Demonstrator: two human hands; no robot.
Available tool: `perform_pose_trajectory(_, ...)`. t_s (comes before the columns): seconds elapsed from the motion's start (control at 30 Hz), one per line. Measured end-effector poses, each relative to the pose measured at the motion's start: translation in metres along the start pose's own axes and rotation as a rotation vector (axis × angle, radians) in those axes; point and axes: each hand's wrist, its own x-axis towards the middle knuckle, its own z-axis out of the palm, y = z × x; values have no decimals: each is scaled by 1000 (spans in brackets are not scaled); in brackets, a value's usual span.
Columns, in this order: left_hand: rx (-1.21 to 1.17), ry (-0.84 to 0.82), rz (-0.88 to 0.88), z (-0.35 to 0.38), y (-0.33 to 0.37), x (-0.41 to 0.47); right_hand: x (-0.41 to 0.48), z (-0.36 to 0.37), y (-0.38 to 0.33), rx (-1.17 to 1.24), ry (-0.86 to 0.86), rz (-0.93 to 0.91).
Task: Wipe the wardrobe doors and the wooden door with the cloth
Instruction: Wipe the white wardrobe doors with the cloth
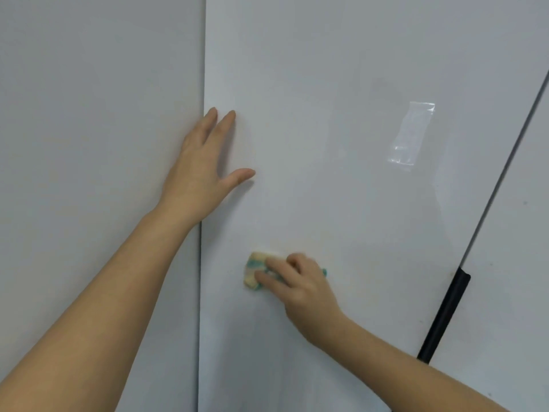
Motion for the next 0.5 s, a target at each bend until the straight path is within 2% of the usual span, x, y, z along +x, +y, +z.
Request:
perform_pose_trajectory(0.07,-35,-36,15,-6,-1,1,0,6,-4,17,-52,-30)
perform_pose_trajectory(0.27,-103,-92,57,-15,-3,1,79,4,0,-6,119,132)
perform_pose_trajectory(0.33,-102,-102,55,-16,-4,1,63,22,-14,4,88,92)
perform_pose_trajectory(0.43,-107,-119,44,-18,-5,1,26,43,-36,18,-61,-14)
perform_pose_trajectory(0.5,-114,-119,43,-18,-6,2,37,41,-32,33,-74,-25)
